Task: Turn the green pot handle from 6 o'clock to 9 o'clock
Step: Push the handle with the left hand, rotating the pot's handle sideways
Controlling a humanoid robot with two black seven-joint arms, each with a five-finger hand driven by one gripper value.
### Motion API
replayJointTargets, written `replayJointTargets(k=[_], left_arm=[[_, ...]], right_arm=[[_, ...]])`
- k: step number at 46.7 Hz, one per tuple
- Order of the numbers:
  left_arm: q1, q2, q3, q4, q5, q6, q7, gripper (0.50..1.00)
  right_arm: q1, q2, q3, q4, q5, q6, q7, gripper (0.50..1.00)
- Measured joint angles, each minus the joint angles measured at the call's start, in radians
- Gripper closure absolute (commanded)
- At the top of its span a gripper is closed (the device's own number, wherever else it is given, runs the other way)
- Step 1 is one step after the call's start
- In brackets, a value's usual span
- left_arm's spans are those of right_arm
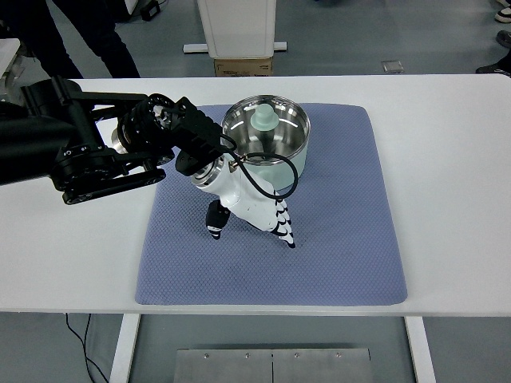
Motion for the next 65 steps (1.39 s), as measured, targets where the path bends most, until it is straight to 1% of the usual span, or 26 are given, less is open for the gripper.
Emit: replayJointTargets(k=[17, 28, 65], left_arm=[[-0.012, 0.009, 0.045, -0.010, 0.001, 0.000, 0.000, 0.500], [-0.031, 0.045, 0.046, -0.010, 0.001, 0.000, 0.000, 0.500], [-0.051, 0.104, 0.073, -0.011, 0.044, 0.000, 0.000, 0.500]], right_arm=[[0.001, 0.000, 0.000, 0.000, 0.000, 0.000, 0.000, 0.500], [0.000, 0.000, 0.000, 0.000, 0.000, 0.000, 0.000, 0.500], [0.000, 0.000, 0.000, 0.000, 0.000, 0.000, -0.001, 0.500]])
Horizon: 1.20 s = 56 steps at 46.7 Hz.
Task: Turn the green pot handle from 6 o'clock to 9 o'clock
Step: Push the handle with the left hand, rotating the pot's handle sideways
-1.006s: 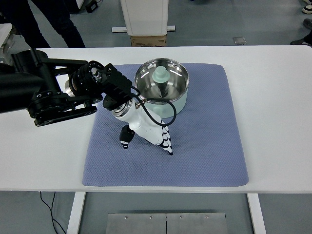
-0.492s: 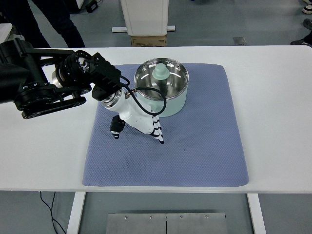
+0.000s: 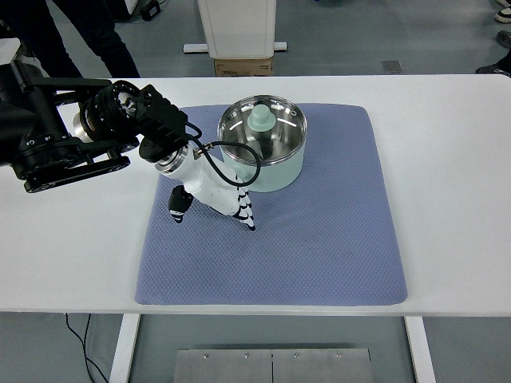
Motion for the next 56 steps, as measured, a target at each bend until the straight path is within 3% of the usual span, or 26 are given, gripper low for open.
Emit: replayJointTargets(k=[42, 56], left_arm=[[0.006, 0.118, 0.007, 0.016, 0.044, 0.006, 0.000, 0.500], [0.011, 0.118, 0.008, 0.090, 0.044, 0.009, 0.000, 0.500]], right_arm=[[0.000, 0.000, 0.000, 0.000, 0.000, 0.000, 0.000, 0.500], [0.001, 0.000, 0.000, 0.000, 0.001, 0.000, 0.000, 0.500]])
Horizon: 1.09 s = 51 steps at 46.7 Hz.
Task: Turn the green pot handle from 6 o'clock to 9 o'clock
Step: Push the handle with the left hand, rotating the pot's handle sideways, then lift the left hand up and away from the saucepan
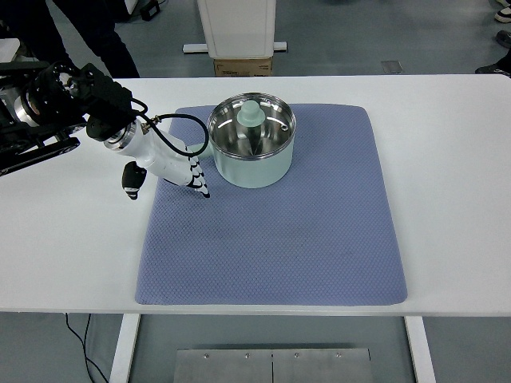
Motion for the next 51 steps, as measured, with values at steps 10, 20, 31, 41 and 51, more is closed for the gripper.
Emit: replayJointTargets(k=[10, 20, 31, 41, 51], left_arm=[[0.011, -0.004, 0.000, 0.034, 0.000, 0.002, 0.000, 0.500], [0.019, -0.003, 0.000, 0.058, 0.000, 0.013, 0.000, 0.500], [0.019, -0.001, 0.000, 0.093, 0.001, 0.019, 0.000, 0.500], [0.027, -0.001, 0.001, 0.113, 0.001, 0.032, 0.000, 0.500], [0.035, -0.003, 0.001, 0.116, 0.001, 0.046, 0.000, 0.500]], right_arm=[[0.000, 0.000, 0.000, 0.000, 0.000, 0.000, 0.000, 0.500], [0.000, 0.000, 0.000, 0.000, 0.000, 0.000, 0.001, 0.500], [0.000, 0.000, 0.000, 0.000, 0.000, 0.000, 0.000, 0.500], [0.000, 0.000, 0.000, 0.000, 0.000, 0.000, 0.000, 0.500], [0.000, 0.000, 0.000, 0.000, 0.000, 0.000, 0.000, 0.500]])
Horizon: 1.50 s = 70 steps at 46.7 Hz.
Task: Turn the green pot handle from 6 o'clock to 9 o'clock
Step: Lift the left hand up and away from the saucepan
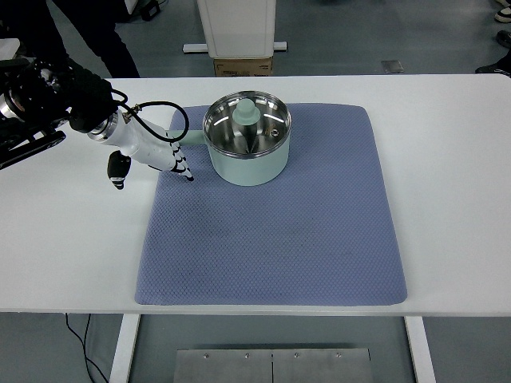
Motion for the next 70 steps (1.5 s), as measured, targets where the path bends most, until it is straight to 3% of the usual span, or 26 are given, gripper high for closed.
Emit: replayJointTargets(k=[18, 26, 36, 46, 70], left_arm=[[-0.033, 0.005, -0.004, -0.073, -0.068, -0.001, 0.000, 0.500], [-0.088, 0.069, -0.006, -0.147, -0.095, -0.001, 0.000, 0.500], [-0.140, 0.122, -0.014, -0.152, -0.182, -0.002, 0.000, 0.500], [-0.180, 0.162, -0.016, -0.145, -0.465, -0.007, 0.000, 0.500], [-0.156, 0.136, -0.040, -0.121, -1.390, -0.007, 0.000, 0.500]], right_arm=[[0.000, 0.000, 0.000, 0.000, 0.000, 0.000, 0.000, 0.500], [0.000, 0.000, 0.000, 0.000, 0.000, 0.000, 0.000, 0.500], [0.000, 0.000, 0.000, 0.000, 0.000, 0.000, 0.000, 0.500], [0.000, 0.000, 0.000, 0.000, 0.000, 0.000, 0.000, 0.500], [0.000, 0.000, 0.000, 0.000, 0.000, 0.000, -0.001, 0.500]])
